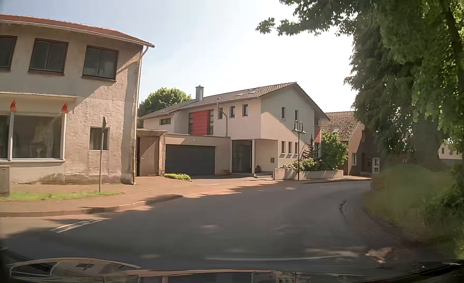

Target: Follow the waypoints while adhering to traffic rules and regulations

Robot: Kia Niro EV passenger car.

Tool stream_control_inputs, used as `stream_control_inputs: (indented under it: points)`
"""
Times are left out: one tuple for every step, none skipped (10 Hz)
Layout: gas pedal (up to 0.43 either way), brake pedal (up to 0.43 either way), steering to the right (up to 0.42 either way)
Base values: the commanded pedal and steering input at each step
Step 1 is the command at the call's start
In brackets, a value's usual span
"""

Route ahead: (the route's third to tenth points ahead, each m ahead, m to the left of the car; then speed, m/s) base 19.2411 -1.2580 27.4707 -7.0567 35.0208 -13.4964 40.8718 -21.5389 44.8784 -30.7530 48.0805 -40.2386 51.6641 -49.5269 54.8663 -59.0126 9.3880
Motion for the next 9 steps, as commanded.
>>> stream_control_inputs:
  points:
    - [0.118, 0.000, 0.089]
    - [0.118, 0.000, 0.091]
    - [0.118, 0.000, 0.096]
    - [0.118, 0.000, 0.101]
    - [0.118, 0.000, 0.104]
    - [0.110, 0.000, 0.110]
    - [0.098, 0.000, 0.121]
    - [0.087, 0.000, 0.136]
    - [0.087, 0.000, 0.151]
